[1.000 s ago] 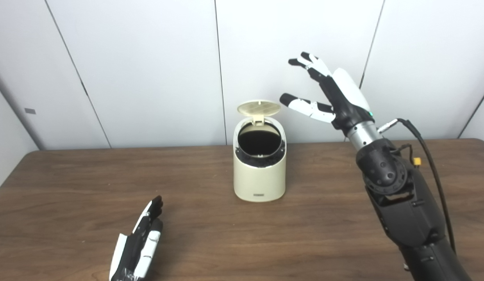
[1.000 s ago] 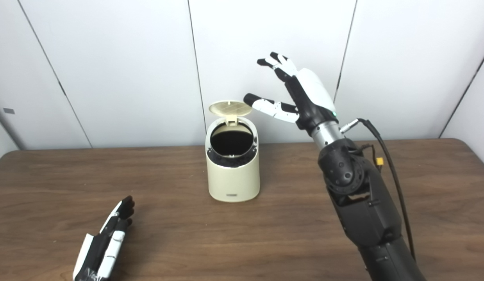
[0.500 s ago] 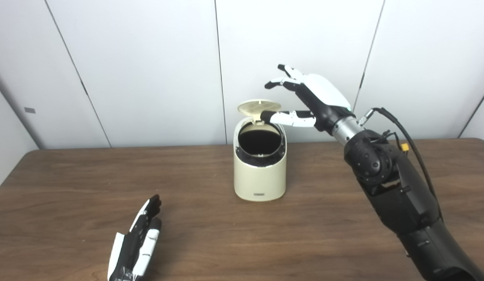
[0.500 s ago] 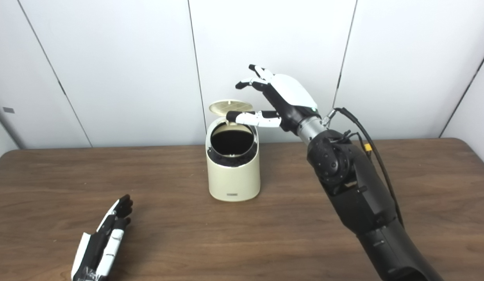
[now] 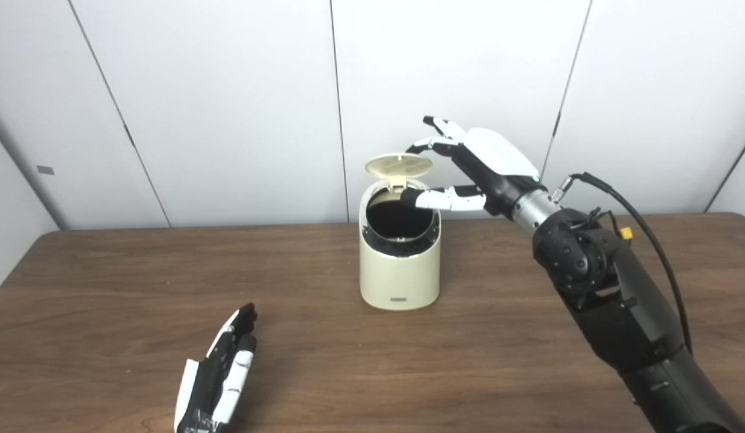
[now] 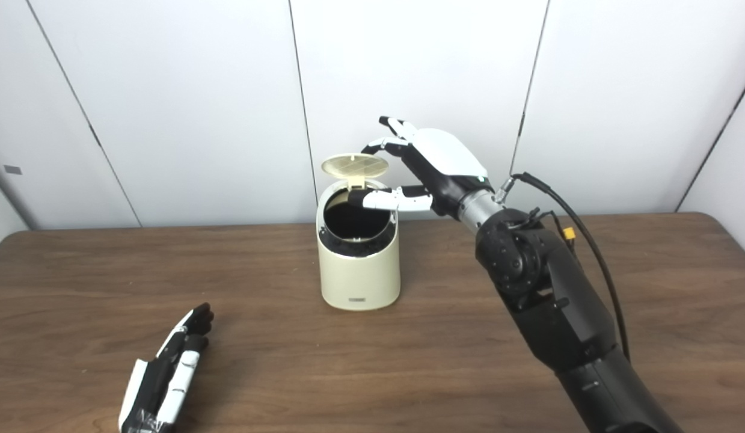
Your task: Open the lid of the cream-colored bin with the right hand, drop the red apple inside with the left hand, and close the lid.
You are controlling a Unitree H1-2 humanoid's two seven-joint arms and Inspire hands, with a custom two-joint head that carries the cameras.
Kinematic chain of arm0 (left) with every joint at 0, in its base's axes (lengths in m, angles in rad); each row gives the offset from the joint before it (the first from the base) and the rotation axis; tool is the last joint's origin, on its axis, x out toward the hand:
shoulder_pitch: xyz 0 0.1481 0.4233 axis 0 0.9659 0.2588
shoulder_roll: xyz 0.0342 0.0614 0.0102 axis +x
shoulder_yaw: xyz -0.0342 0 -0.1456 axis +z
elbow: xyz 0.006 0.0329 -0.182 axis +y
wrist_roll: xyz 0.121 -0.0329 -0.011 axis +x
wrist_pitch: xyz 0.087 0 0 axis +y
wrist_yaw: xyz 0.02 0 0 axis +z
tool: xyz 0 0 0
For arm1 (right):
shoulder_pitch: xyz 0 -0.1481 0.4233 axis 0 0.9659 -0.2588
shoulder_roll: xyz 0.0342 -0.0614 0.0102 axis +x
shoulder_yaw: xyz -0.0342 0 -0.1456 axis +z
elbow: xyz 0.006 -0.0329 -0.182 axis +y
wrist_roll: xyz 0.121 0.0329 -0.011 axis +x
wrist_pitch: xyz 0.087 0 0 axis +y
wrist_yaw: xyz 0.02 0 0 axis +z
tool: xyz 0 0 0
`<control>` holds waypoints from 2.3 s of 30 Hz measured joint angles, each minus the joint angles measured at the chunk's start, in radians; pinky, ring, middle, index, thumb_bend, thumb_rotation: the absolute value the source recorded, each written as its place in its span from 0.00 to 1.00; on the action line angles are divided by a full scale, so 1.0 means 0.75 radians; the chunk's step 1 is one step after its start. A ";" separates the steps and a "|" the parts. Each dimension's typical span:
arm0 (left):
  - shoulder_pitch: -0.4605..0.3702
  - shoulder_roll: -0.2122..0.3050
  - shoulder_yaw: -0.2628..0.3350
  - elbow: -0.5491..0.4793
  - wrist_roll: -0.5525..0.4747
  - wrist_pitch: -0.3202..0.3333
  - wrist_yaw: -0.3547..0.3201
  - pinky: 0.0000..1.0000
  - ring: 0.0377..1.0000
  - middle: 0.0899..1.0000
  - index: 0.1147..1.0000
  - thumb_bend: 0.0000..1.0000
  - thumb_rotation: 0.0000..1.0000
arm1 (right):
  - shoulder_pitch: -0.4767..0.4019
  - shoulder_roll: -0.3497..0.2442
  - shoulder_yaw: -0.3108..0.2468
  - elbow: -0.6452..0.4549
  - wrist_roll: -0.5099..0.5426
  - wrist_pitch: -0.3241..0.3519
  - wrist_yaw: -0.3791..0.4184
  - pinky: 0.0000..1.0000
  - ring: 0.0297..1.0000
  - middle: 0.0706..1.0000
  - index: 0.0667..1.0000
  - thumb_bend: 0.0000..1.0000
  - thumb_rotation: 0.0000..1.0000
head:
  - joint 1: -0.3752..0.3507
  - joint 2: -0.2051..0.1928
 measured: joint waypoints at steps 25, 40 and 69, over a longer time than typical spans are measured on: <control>-0.002 -0.009 -0.017 0.000 0.013 0.000 0.037 0.88 0.90 0.90 0.95 0.59 0.87 | 0.141 -0.031 0.046 -0.200 -0.082 0.015 0.129 0.96 1.00 1.00 0.77 0.61 0.85 | 0.016 0.029; -0.003 -0.022 -0.017 0.000 -0.003 0.005 0.042 0.91 0.91 0.91 1.00 0.63 0.83 | 0.168 -0.031 0.062 -0.200 -0.095 0.012 0.155 0.98 1.00 1.00 0.77 0.58 0.82 | 0.029 0.039; -0.005 -0.026 -0.030 0.000 0.006 0.010 0.050 0.85 0.89 0.89 0.97 0.60 0.84 | 0.160 -0.037 0.199 -0.181 -0.468 -0.091 0.101 1.00 1.00 1.00 0.74 0.66 0.98 | 0.039 0.047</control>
